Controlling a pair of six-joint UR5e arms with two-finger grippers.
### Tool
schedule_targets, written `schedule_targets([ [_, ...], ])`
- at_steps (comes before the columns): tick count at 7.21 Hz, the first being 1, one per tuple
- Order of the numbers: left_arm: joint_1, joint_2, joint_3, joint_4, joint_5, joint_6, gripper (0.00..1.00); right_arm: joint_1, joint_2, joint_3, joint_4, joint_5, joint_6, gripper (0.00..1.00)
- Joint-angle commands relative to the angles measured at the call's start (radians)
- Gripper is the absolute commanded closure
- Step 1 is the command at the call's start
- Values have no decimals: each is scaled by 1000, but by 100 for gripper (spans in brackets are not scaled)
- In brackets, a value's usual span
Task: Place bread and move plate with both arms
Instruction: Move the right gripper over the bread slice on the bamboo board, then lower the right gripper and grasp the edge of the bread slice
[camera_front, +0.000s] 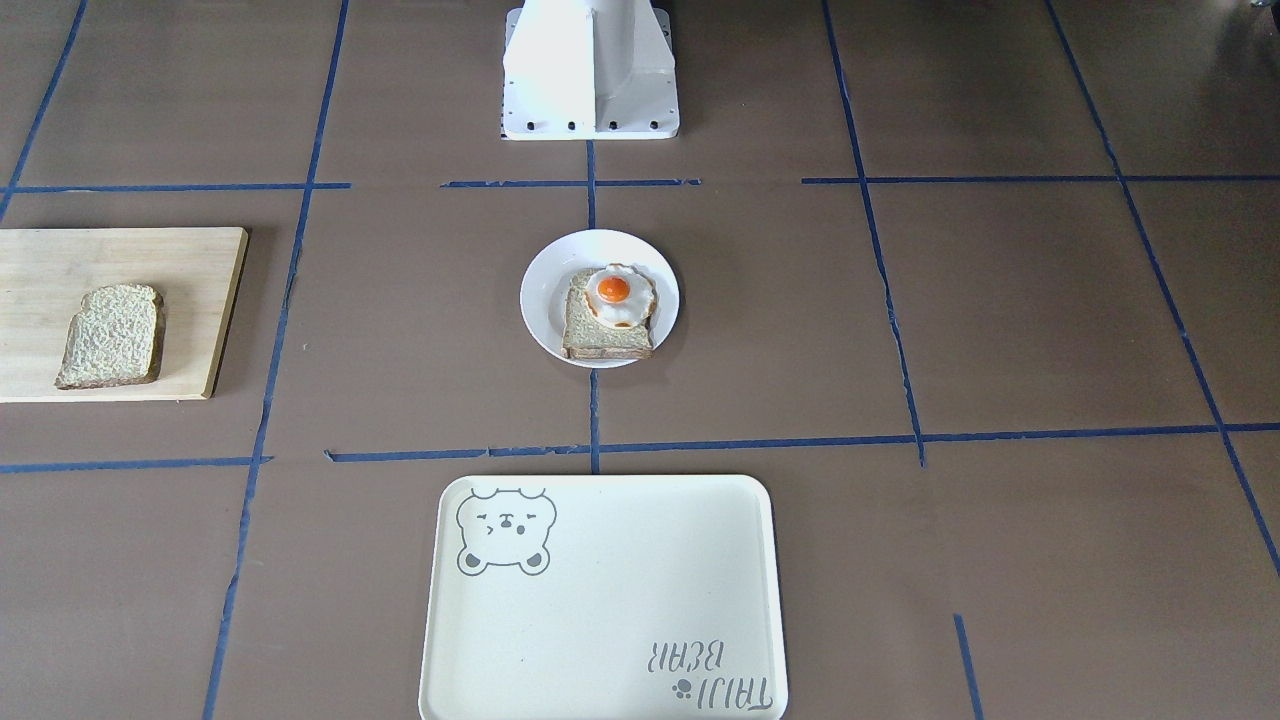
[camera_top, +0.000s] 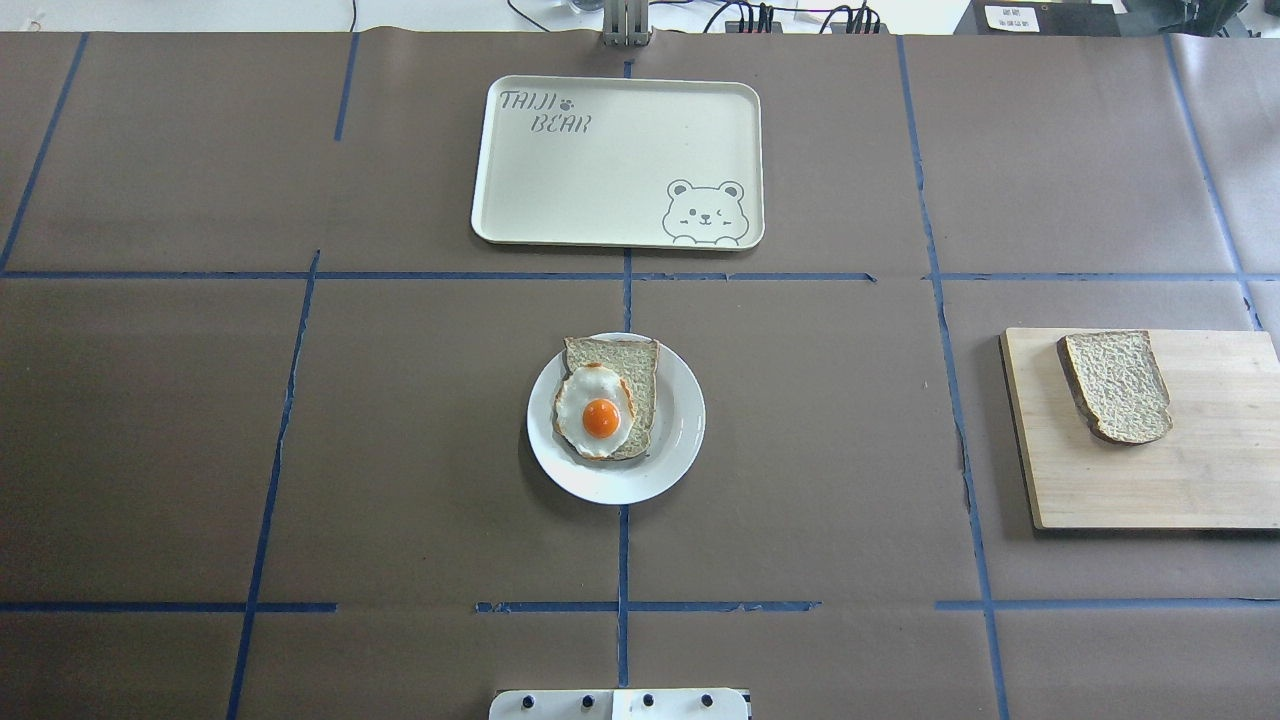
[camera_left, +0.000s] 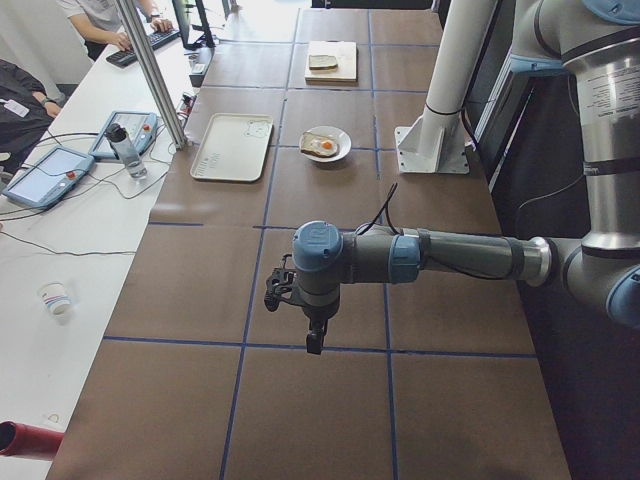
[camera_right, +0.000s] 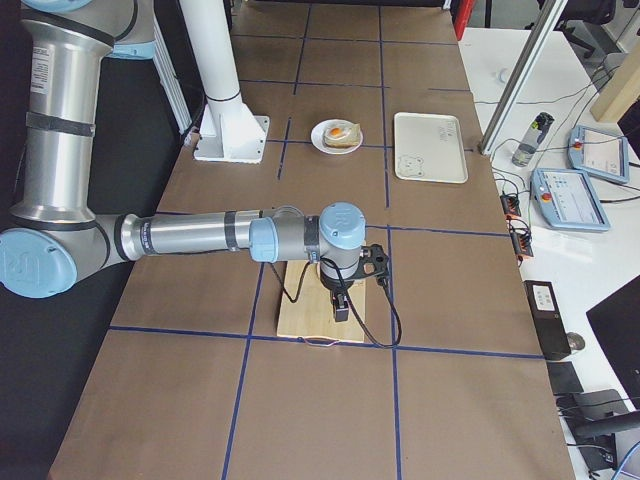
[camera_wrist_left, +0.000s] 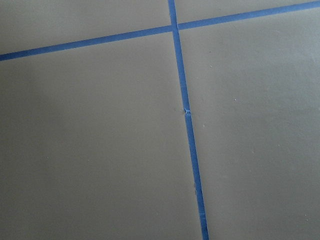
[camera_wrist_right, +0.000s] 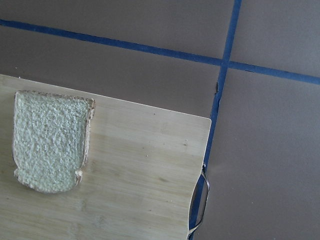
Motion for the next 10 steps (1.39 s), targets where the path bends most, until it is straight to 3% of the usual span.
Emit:
schedule_targets([
  [1, 4, -76, 6, -7, -4, -6, 0, -143, 4, -37, 283, -7, 381, 1],
  [3, 2, -120, 9, -5, -12, -4, 0, -238, 4, -163, 590, -10, 585, 2],
  [5, 4, -116, 3, -5, -12, -2, 0, -347, 11, -241, 787, -68, 755, 7],
  [7, 2, -115, 1, -5, -12, -2, 0, -436, 11, -243, 822, -131, 829, 11],
  [10, 4, -109, 7, -5, -12, 4, 0, -452, -5, -242, 838, -130, 829, 23],
])
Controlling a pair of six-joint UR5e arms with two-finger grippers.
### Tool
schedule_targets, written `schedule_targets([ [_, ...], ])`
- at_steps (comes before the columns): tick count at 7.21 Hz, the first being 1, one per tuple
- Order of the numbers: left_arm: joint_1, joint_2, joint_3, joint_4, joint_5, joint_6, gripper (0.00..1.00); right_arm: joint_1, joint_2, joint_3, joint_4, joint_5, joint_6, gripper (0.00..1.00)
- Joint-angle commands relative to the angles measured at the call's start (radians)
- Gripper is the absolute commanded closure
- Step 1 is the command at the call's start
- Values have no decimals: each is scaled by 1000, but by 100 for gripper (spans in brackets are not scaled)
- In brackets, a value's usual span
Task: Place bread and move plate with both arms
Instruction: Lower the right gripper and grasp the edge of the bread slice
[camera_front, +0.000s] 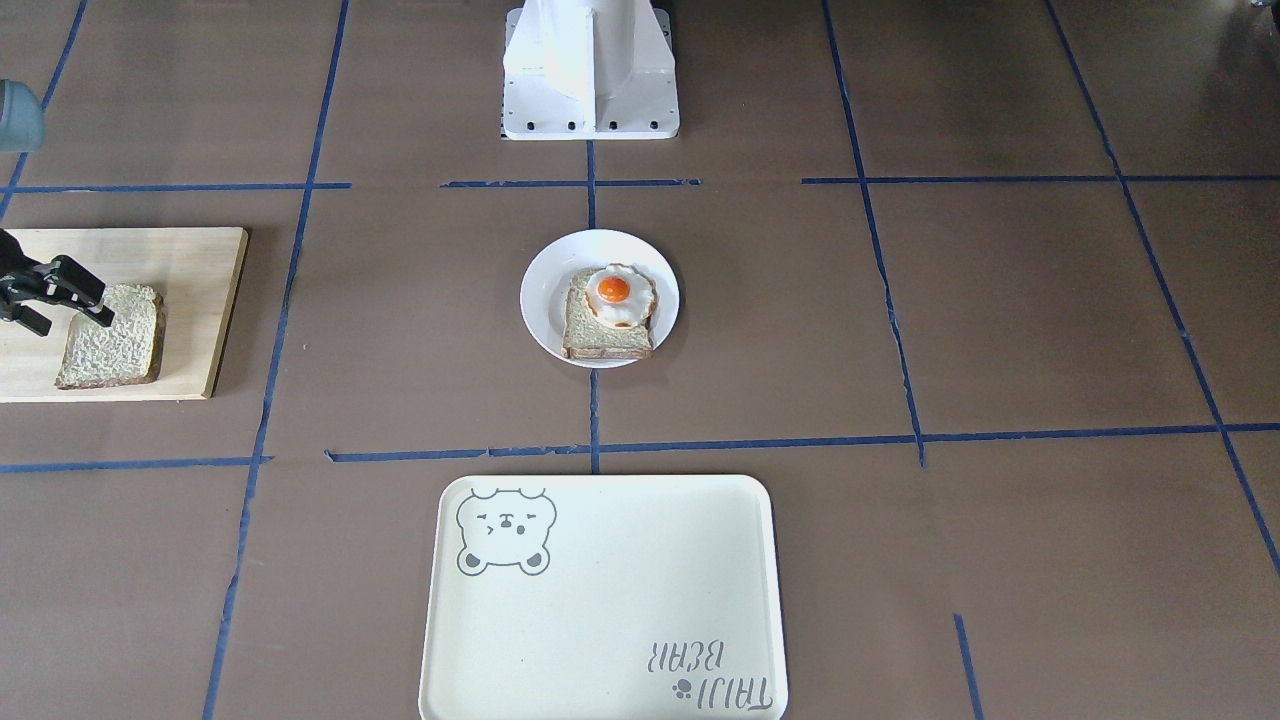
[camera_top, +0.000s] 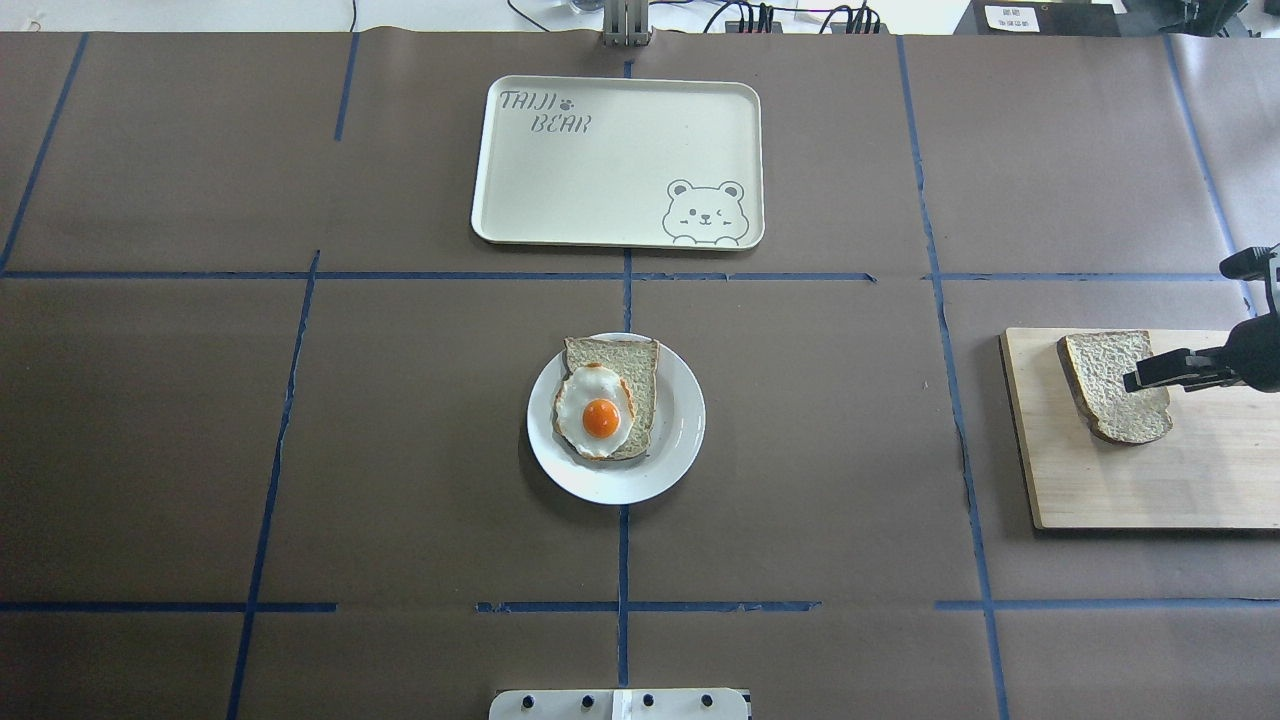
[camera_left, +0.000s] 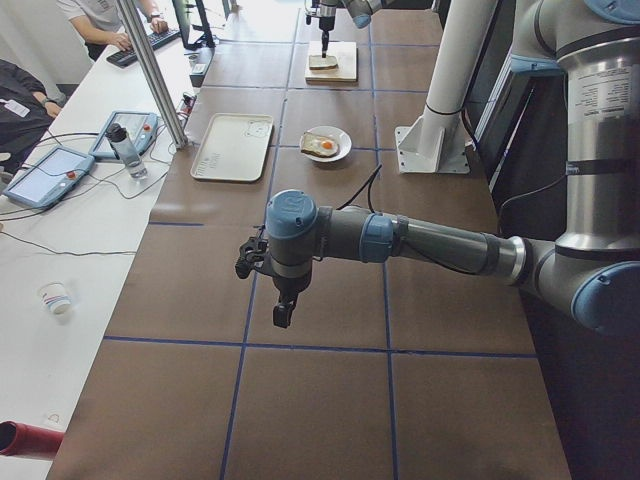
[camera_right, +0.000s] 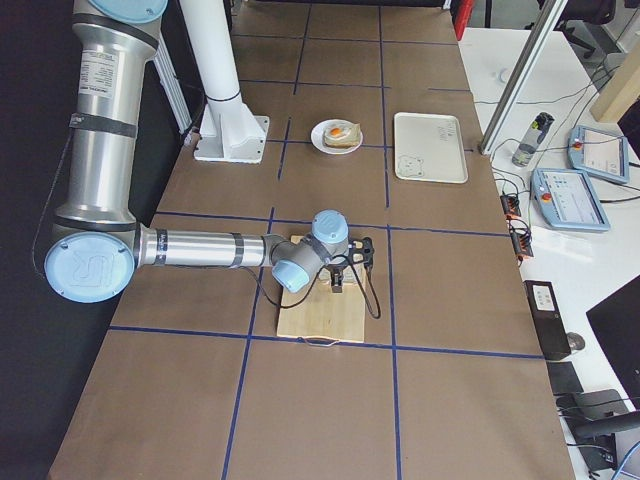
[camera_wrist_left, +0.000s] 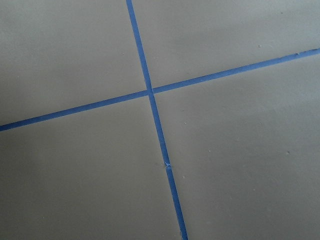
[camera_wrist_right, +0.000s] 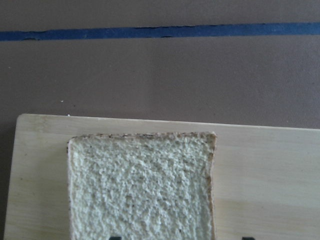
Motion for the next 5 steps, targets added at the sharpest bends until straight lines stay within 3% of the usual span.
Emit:
schedule_targets([
  [1, 1, 2, 3, 0, 0, 1, 0, -9, -11, 0, 13, -1, 2, 27],
  [5, -1, 2, 1, 0, 0, 1, 0, -32, -22, -3, 13, -5, 1, 34],
])
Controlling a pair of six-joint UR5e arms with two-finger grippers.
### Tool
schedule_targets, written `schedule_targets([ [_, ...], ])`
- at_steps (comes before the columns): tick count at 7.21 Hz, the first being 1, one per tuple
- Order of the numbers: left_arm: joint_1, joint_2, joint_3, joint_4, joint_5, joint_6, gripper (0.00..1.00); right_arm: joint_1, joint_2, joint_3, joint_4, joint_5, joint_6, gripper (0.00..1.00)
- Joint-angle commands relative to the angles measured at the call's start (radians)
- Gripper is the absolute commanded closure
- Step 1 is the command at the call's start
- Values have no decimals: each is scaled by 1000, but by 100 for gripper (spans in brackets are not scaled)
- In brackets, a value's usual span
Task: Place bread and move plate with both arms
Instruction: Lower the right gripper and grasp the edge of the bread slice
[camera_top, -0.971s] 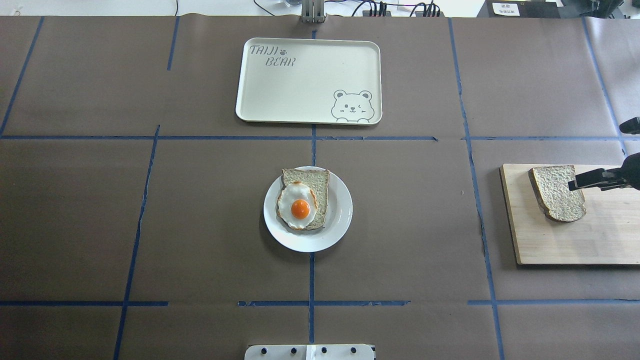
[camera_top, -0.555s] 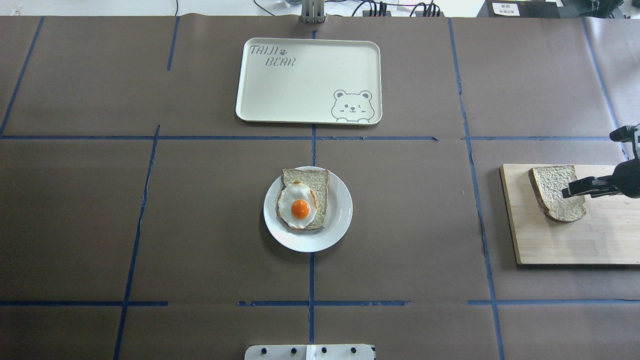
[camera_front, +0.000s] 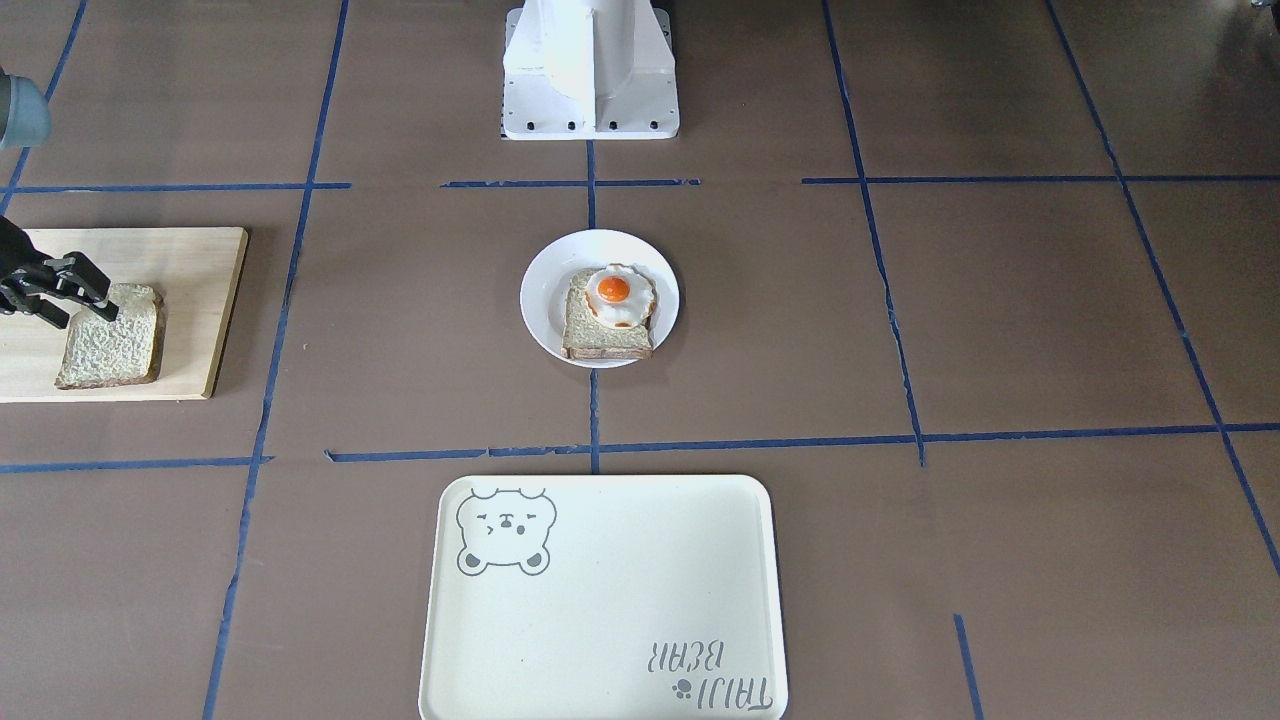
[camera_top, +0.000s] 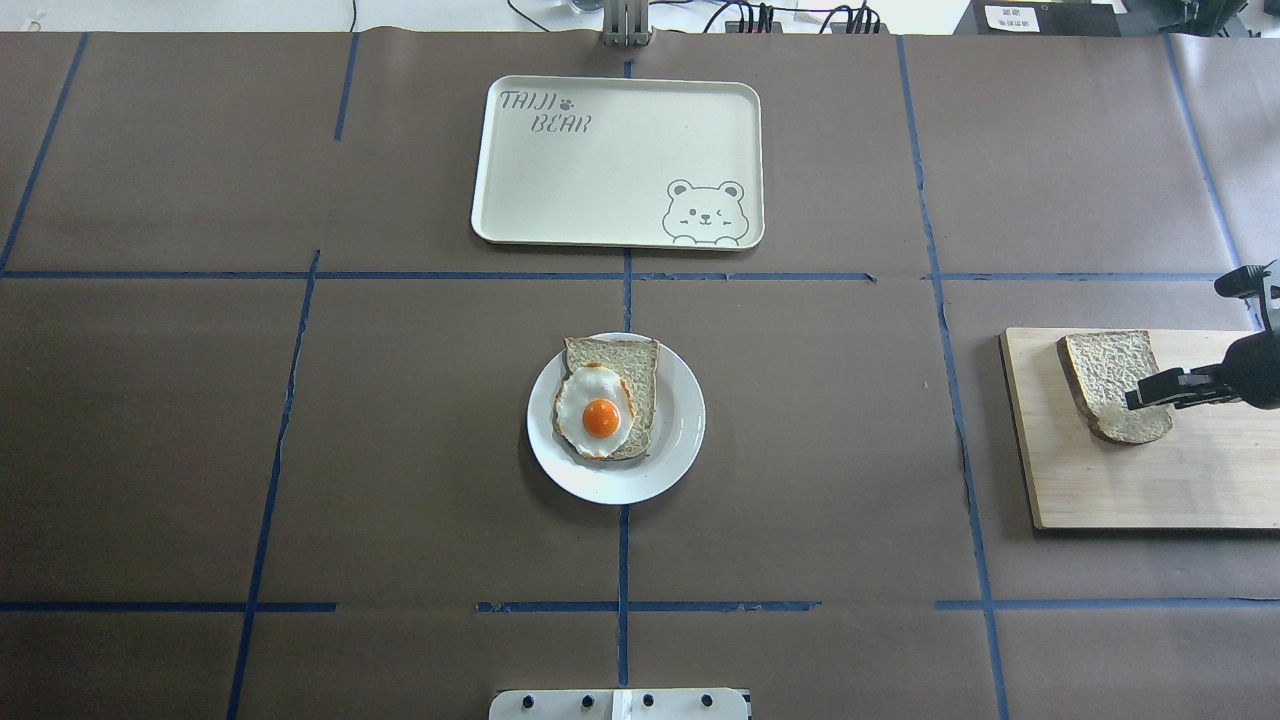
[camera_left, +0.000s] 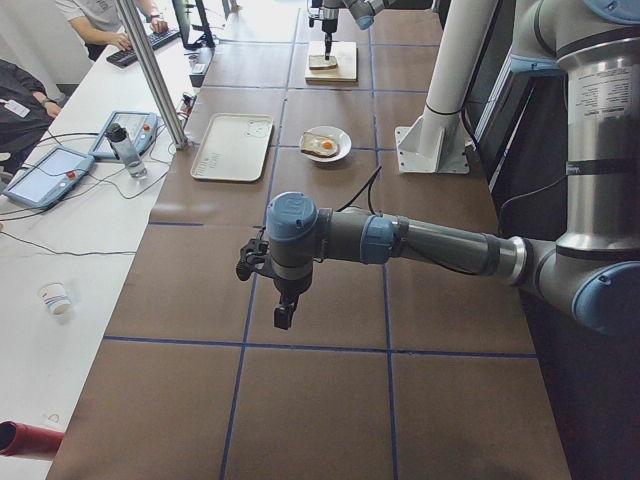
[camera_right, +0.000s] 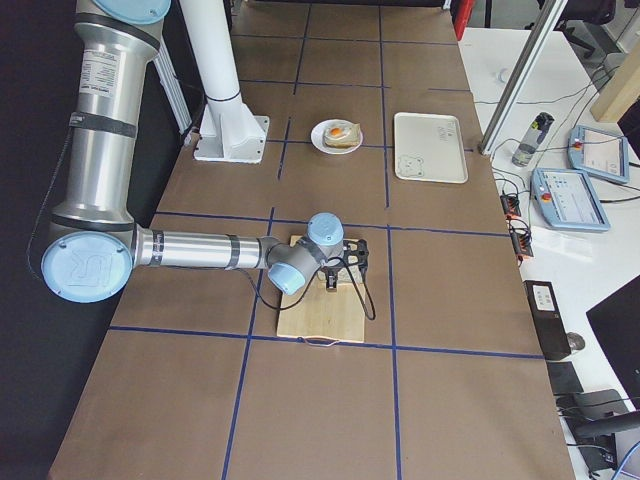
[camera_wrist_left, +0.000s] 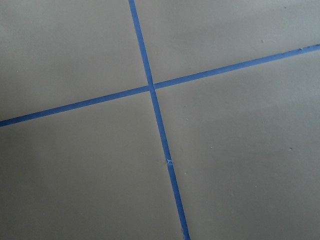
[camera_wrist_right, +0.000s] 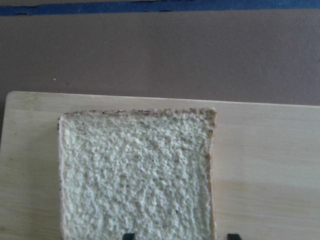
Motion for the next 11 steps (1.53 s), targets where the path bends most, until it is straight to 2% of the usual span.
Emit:
schedule_targets([
  [1, 1, 0, -1, 0, 0, 1, 0, -6, -6, 0, 0, 0, 0, 44],
  [3, -1, 0, -2, 0, 0, 0, 0, -7, -6, 1, 0, 0, -1, 84],
  [4, -1, 0, -4, 0, 0, 0, 0, -7, -6, 1, 0, 0, -3, 100],
  [11, -1, 12, -13, 0, -2, 0, 0, -3, -9, 13, 0, 14, 2, 100],
])
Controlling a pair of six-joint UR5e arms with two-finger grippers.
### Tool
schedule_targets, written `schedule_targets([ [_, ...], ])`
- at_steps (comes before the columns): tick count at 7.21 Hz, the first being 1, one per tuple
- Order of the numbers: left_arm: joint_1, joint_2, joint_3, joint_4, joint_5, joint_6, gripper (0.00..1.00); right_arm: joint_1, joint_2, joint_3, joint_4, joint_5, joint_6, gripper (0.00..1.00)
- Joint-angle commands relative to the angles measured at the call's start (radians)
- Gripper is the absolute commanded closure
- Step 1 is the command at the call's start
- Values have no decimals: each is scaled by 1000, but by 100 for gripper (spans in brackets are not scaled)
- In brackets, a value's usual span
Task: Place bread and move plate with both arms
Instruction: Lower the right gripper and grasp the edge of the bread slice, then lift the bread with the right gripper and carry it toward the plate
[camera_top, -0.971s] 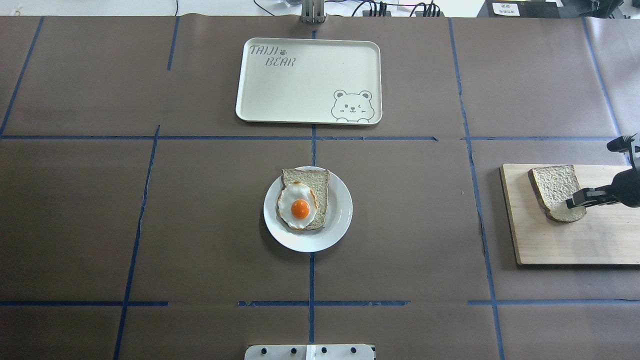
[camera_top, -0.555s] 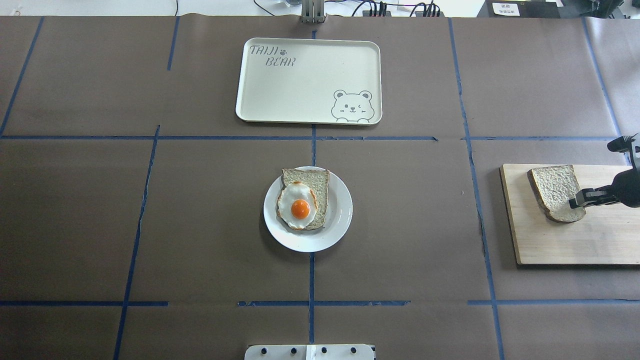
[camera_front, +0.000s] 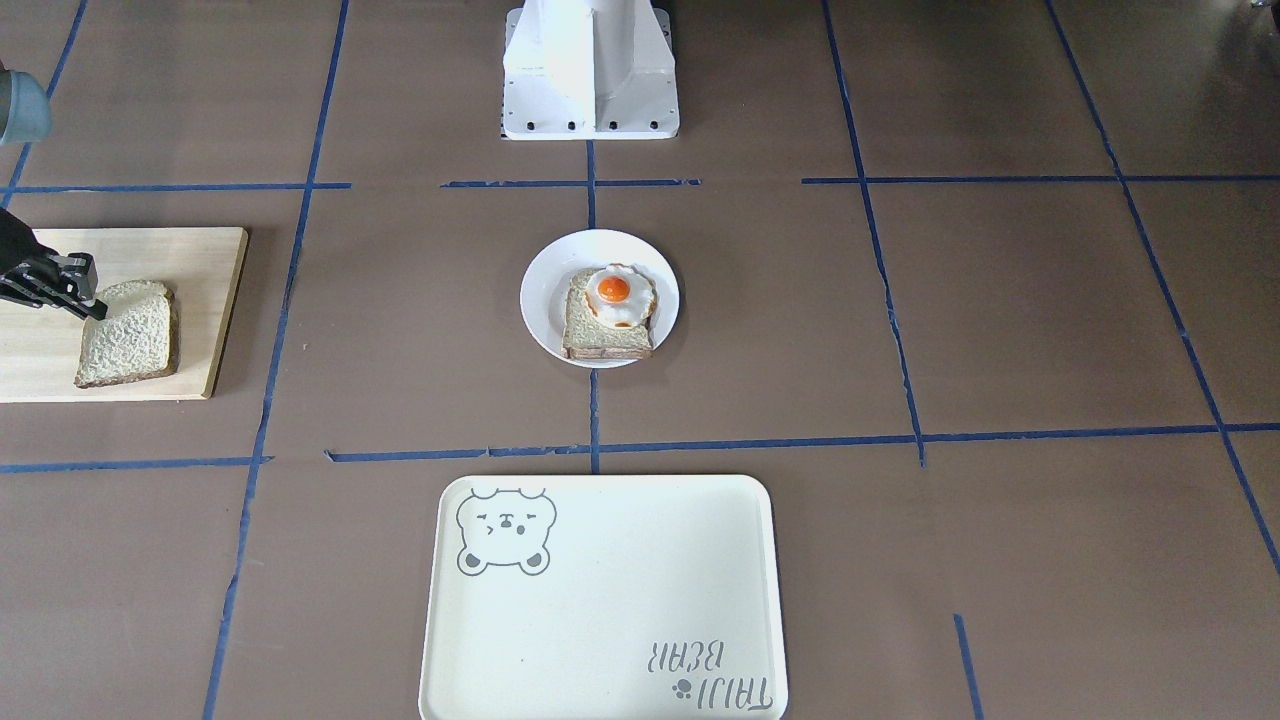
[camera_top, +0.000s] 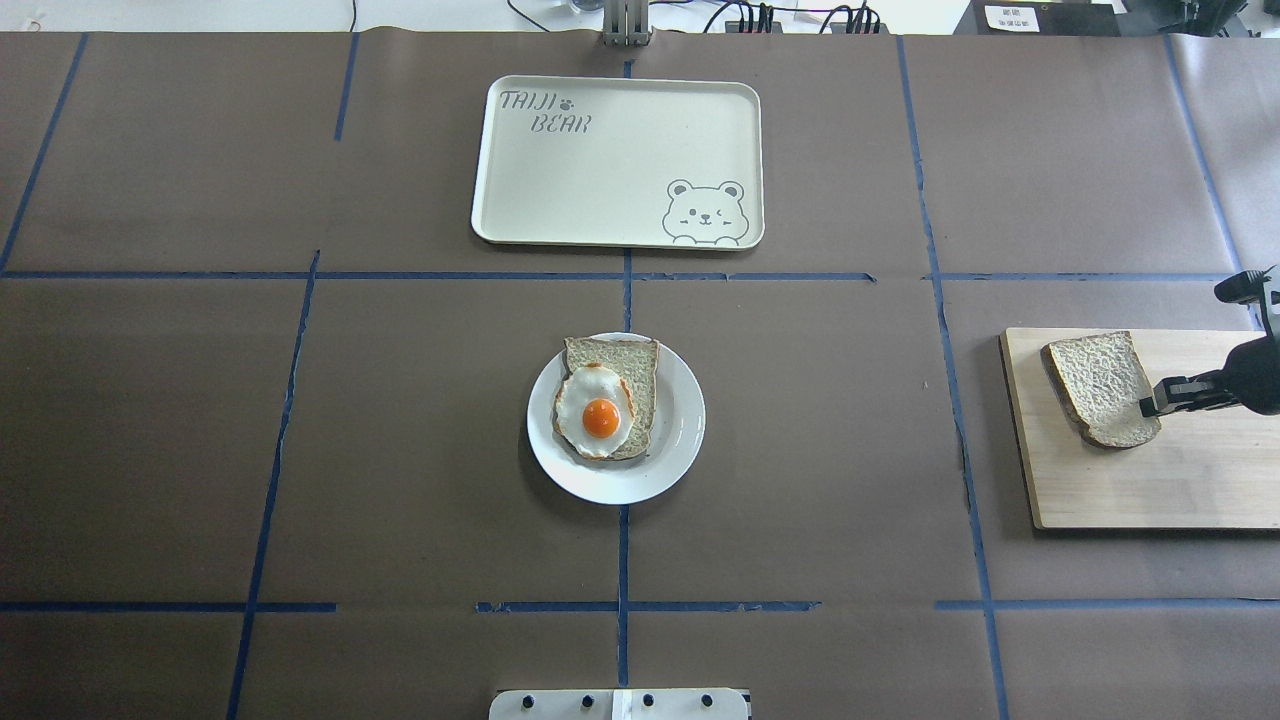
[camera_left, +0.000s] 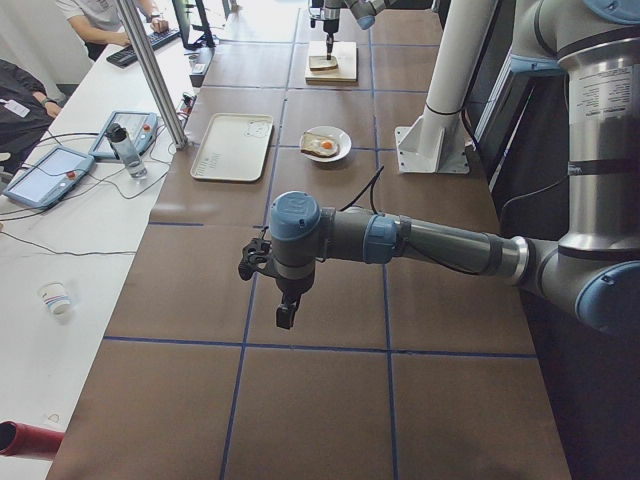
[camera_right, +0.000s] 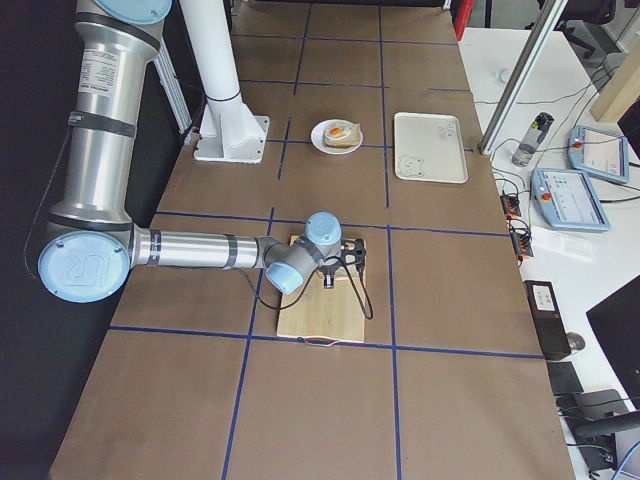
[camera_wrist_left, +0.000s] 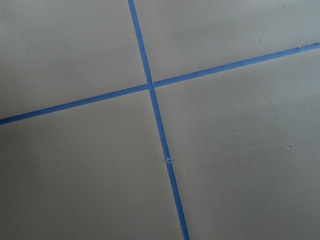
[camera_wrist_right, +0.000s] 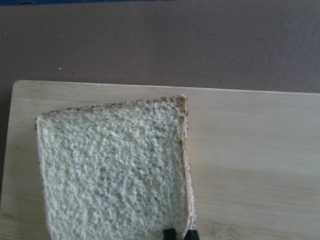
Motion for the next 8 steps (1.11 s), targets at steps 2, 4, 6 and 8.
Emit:
schedule_targets([
  [2, 0, 0, -2, -2, 0, -1, 0, 0, 0, 1, 0, 3, 0, 100],
  [4, 0, 0, 0, 0, 0, -1, 0, 0, 1, 7, 0, 29, 0, 100],
  [6, 0, 0, 0, 0, 0, -1, 0, 15, -2, 46, -3, 82, 2, 100],
  [8, 0, 0, -2, -2, 0, -1, 0, 52, 3, 101, -13, 144, 52, 100],
])
